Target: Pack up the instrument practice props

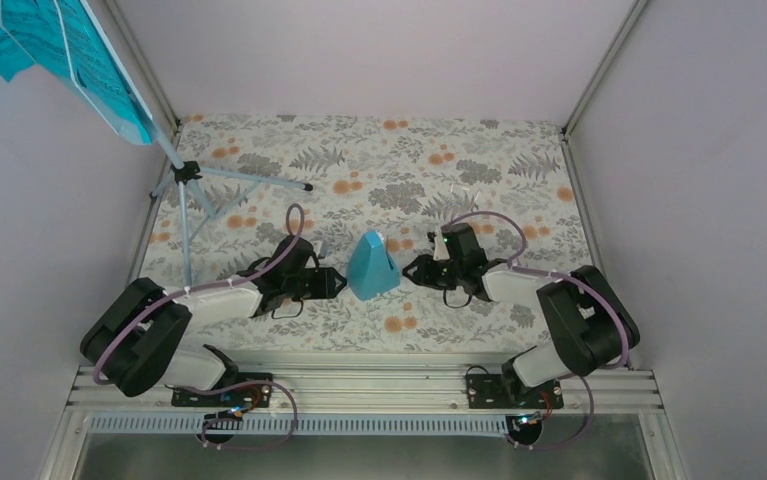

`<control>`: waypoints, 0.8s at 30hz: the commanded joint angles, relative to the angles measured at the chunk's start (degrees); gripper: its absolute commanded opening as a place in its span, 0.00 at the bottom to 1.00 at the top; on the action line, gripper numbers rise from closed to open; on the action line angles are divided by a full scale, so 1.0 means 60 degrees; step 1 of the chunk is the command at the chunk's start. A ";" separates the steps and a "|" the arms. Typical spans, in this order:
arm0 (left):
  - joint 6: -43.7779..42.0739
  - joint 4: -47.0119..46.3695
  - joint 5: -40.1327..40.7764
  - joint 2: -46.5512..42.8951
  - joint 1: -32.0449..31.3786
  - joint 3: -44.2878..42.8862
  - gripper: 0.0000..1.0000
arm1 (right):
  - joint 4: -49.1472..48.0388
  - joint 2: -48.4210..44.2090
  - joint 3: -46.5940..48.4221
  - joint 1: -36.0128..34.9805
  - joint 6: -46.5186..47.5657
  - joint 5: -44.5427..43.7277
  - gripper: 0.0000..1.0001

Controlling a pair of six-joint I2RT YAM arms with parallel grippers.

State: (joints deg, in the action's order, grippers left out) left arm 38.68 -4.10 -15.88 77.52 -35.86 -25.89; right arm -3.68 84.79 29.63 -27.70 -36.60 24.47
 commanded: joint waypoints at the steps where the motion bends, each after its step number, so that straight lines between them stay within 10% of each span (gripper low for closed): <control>1: -0.0269 -0.0079 0.0459 0.0250 -0.0044 -0.0372 0.42 | -0.0590 0.0396 0.0651 -0.0080 -0.0117 -0.0176 0.31; 24: -0.1001 -0.1512 0.1117 0.2134 -0.0308 -0.1950 0.35 | -0.1395 -0.0817 -0.1179 -0.1555 -0.0185 -0.0057 0.36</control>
State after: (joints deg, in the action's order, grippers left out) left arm 35.94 -10.83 -7.60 91.02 -35.81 -33.91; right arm -9.89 83.99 25.23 -34.74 -35.64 24.51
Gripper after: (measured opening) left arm 0.344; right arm 0.342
